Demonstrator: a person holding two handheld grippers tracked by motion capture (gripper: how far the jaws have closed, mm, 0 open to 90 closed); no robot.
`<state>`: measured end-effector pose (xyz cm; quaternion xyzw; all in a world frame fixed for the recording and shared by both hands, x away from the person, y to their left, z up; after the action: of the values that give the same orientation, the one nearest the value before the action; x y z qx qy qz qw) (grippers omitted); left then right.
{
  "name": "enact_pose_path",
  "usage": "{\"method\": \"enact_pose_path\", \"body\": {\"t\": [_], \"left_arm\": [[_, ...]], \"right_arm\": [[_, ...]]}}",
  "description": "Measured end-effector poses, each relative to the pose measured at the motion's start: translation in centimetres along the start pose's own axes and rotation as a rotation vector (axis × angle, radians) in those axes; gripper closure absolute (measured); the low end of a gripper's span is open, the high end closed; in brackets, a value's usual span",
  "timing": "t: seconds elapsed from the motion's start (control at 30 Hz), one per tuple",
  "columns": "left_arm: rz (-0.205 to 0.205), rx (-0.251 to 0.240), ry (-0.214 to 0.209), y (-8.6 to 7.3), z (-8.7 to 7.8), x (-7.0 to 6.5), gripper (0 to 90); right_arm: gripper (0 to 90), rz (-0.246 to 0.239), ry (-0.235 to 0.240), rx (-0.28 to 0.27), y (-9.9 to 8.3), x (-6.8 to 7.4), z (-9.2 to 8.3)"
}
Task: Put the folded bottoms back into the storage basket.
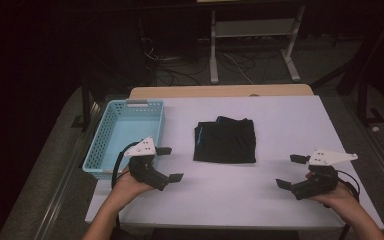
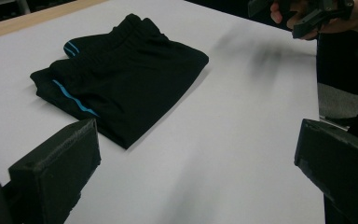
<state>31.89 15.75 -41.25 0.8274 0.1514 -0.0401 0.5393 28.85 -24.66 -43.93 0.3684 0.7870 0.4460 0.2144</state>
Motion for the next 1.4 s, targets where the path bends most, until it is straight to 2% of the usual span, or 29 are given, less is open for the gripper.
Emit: {"method": "enact_pose_path", "body": {"t": [0.2, 0.4, 0.7, 1.13, 1.4], "left_arm": [[-0.013, -0.013, 0.003, 0.0, -0.1, 0.0, 0.1], [-0.008, -0.02, 0.006, -0.4, -0.4, -0.4, 0.1], [-0.019, -0.039, 0.009, -1.1, -0.9, -0.5, 0.1], [-0.008, -0.025, 0.005, -1.3, -0.4, -0.8, 0.2], [-0.003, -0.03, -0.01, -1.2, -0.3, -1.1, 0.1]], "right_arm": [[0.0, 0.004, 0.01, 0.002, -0.1, 0.0, 0.0], [0.0, 0.015, 0.022, -0.001, 0.0, 0.1, 0.2], [0.0, 0.003, 0.03, 0.011, 0.4, 0.6, 0.9], [0.0, -0.008, 0.048, 0.021, 0.7, 0.7, 2.0], [0.0, 0.009, 0.046, 0.008, 1.3, 0.4, 2.1]]}}
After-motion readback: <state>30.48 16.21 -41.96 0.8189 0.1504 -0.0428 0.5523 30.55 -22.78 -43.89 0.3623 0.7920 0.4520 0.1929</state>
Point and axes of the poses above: each handheld gripper's, and its own axes: z roughly forward along the jaws, y roughly out of its top, x roughly to its left, the point moved 5 cm from there along z, roughly forward along the jaws, and after that the axes turned 12 degrees about -y, right-handed, at the moved point
